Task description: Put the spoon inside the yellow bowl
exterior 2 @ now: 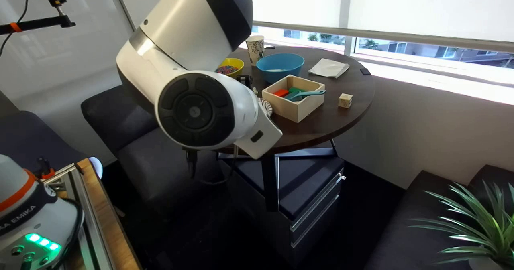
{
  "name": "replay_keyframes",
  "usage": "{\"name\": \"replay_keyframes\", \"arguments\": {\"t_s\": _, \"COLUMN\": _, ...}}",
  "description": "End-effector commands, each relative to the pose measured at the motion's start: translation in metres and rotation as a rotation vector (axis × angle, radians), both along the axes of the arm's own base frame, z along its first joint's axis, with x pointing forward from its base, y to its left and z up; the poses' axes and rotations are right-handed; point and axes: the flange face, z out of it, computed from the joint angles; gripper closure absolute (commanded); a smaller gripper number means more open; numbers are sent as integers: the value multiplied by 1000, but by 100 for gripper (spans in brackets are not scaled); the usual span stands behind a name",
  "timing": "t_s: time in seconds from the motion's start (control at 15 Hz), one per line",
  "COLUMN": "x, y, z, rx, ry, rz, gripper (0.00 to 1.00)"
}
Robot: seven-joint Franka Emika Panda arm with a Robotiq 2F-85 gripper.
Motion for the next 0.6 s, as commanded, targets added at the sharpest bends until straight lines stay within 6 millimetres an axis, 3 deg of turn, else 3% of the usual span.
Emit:
{"name": "replay_keyframes", "arguments": {"t_s": 0.0, "x": 2, "y": 4, "z": -7, "rx": -15, "ry": 8, "rz": -35, "gripper": 42}}
{"name": "replay_keyframes", "arguments": {"t_s": 0.13, "x": 2, "y": 5, "z": -8, "rx": -21, "ry": 10, "rz": -46, "gripper": 57}}
{"name": "replay_keyframes", "arguments": {"t_s": 0.2, "x": 2, "y": 5, "z": -9, "rx": -21, "ry": 10, "rz": -49, "gripper": 58}}
{"name": "replay_keyframes", "arguments": {"t_s": 0.53, "x": 4, "y": 6, "z": -11, "rx": -44, "ry": 12, "rz": -97, "gripper": 40}}
